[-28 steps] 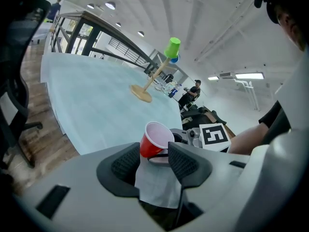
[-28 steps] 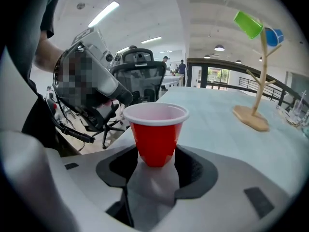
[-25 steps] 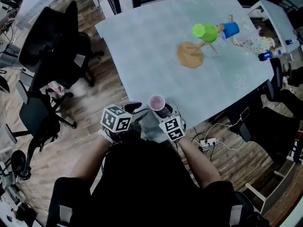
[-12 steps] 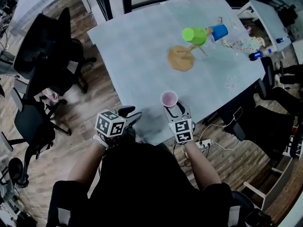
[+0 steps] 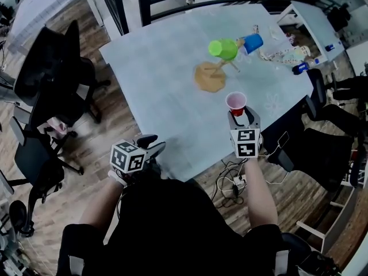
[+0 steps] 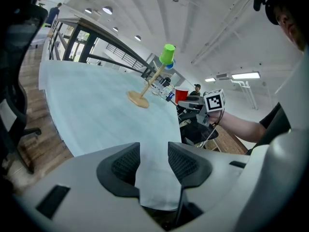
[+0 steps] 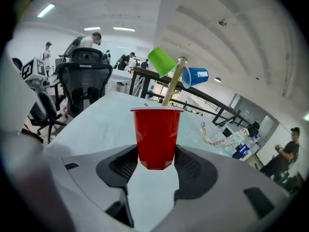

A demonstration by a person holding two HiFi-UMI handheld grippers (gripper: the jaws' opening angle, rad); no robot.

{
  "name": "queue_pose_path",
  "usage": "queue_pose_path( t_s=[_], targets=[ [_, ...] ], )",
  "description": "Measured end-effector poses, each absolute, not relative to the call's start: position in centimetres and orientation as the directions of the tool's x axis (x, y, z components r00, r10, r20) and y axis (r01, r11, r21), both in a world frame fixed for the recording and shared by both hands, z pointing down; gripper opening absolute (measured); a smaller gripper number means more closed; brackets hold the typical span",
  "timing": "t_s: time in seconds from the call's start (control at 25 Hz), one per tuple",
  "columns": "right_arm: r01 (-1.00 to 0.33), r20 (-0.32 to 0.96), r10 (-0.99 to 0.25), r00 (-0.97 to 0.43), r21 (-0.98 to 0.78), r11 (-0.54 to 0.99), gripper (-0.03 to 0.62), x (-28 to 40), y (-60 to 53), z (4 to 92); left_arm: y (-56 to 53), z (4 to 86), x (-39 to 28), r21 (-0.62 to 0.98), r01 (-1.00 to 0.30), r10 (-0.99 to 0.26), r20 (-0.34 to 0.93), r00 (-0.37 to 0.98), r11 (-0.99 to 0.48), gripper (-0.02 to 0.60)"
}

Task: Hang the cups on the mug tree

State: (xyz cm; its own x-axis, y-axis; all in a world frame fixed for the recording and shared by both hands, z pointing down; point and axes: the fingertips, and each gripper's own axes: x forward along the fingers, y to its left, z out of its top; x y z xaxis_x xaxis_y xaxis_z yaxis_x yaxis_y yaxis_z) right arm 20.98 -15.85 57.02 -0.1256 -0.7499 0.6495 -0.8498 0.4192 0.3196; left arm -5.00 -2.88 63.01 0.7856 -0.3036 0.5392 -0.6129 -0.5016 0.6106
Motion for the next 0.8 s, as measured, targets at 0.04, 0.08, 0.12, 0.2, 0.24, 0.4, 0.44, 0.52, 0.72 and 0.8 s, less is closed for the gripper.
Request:
queue_pose_path(
  t_s=[0.04,0.08,0.12,0.2,0.24,0.4,0.44,0.52,0.72,0.8],
  targets=[
    [-0.843,0.653,-0.749,-0.111,0.337,0.419,0.258,21.6,-16.5,56.6,-2.9,62.9,-4.9,0.612,-0.61,-0.304,0.536,0.788,-0.503,0.189],
    [-0.836,0.656,-0.749,-0.094,0.357,0.417,0.258,22.2,-17.2,56.2,-2.9,62.8,-4.9,0.614,-0.608,-0.305,0.533,0.79,-0.504,0.189],
    [-0.827,0.658,-0.749,-0.073,0.38,0.415,0.258,22.8,-17.8,55.8,-2.9,62.6,-4.8,0.614,-0.607,-0.306,0.53,0.791,-0.504,0.189],
    [-0.796,0.666,-0.745,-0.022,0.439,0.416,0.258,23.8,-19.1,55.4,-3.0,62.5,-4.9,0.613,-0.608,-0.308,0.53,0.79,-0.505,0.189],
    [-0.774,0.672,-0.74,0.007,0.472,0.421,0.258,24.2,-19.8,55.2,-3.0,62.5,-5.0,0.612,-0.609,-0.309,0.531,0.789,-0.504,0.189],
    [-0.672,0.676,-0.728,0.112,0.592,0.446,0.258,25.1,-22.3,54.9,-3.0,62.4,-5.1,0.611,-0.614,-0.312,0.534,0.786,-0.501,0.189],
    [-0.654,0.676,-0.726,0.126,0.607,0.452,0.258,25.2,-22.9,54.8,-2.9,62.4,-5.2,0.61,-0.614,-0.313,0.534,0.785,-0.5,0.189],
    [-0.631,0.678,-0.723,0.134,0.621,0.465,0.258,25.1,-24.0,54.8,-2.9,62.3,-5.3,0.611,-0.615,-0.316,0.533,0.785,-0.498,0.189],
    [-0.569,0.673,-0.727,0.138,0.655,0.498,0.258,24.7,-26.3,54.6,-2.8,62.1,-5.4,0.619,-0.617,-0.328,0.524,0.786,-0.486,0.189],
    [-0.538,0.665,-0.733,0.139,0.673,0.508,0.258,24.1,-26.7,54.1,-2.6,62.2,-5.6,0.62,-0.618,-0.329,0.525,0.784,-0.483,0.189]
  ],
)
